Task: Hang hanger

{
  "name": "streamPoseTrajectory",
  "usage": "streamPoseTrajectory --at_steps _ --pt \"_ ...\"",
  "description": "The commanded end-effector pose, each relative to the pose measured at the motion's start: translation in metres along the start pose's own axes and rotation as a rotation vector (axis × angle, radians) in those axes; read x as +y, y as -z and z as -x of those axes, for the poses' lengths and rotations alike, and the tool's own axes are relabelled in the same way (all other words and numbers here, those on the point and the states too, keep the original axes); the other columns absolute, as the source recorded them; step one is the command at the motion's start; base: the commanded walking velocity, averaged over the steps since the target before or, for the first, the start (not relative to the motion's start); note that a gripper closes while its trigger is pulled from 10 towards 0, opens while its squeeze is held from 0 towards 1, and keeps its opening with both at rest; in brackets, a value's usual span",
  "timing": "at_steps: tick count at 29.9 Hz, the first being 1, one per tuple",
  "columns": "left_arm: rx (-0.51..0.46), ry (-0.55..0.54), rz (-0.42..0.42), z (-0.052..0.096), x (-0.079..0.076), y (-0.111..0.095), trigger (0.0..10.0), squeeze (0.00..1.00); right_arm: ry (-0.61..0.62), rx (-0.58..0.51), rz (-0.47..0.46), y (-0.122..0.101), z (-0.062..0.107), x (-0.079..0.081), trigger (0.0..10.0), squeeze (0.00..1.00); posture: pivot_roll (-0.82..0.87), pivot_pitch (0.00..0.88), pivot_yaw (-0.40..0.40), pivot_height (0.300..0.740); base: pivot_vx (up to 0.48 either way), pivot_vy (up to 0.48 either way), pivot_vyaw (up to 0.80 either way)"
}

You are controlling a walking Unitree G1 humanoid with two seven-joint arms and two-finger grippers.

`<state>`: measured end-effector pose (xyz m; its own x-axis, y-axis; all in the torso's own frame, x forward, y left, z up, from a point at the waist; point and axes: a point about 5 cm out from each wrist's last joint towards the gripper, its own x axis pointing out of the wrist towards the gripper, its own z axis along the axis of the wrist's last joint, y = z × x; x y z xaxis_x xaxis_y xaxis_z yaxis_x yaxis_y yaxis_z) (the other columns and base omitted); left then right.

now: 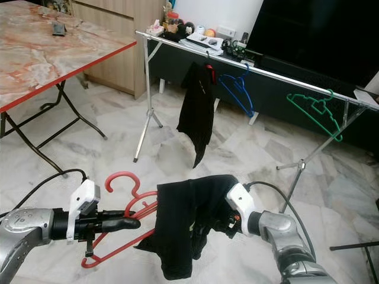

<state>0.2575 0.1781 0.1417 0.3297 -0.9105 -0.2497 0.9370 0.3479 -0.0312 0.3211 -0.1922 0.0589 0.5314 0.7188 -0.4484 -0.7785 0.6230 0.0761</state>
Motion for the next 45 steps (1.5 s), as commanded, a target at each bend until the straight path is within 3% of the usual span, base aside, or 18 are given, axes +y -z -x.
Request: streamPoseTrajectory --at_steps 1,17,45 --pt "-0.070 0.032 -0.045 -0.005 -0.003 -0.018 0.0 0.00 0.004 -0.016 -0.023 0.001 0.003 -0.001 0.0 0.00 0.11 0.067 -0.183 0.740 0.000 0.000 0.00" --pt "-0.072 0.037 -0.034 -0.008 -0.005 -0.018 0.0 0.00 0.011 -0.077 -0.072 -0.002 -0.004 0.003 0.0 0.00 0.11 0.090 -0.180 0.740 0.000 0.000 0.00" --pt "-0.062 0.038 -0.028 -0.009 -0.004 -0.016 0.0 0.00 -0.010 -0.080 -0.071 -0.004 -0.009 0.006 0.0 0.00 0.12 0.094 -0.179 0.740 0.000 0.000 0.00"
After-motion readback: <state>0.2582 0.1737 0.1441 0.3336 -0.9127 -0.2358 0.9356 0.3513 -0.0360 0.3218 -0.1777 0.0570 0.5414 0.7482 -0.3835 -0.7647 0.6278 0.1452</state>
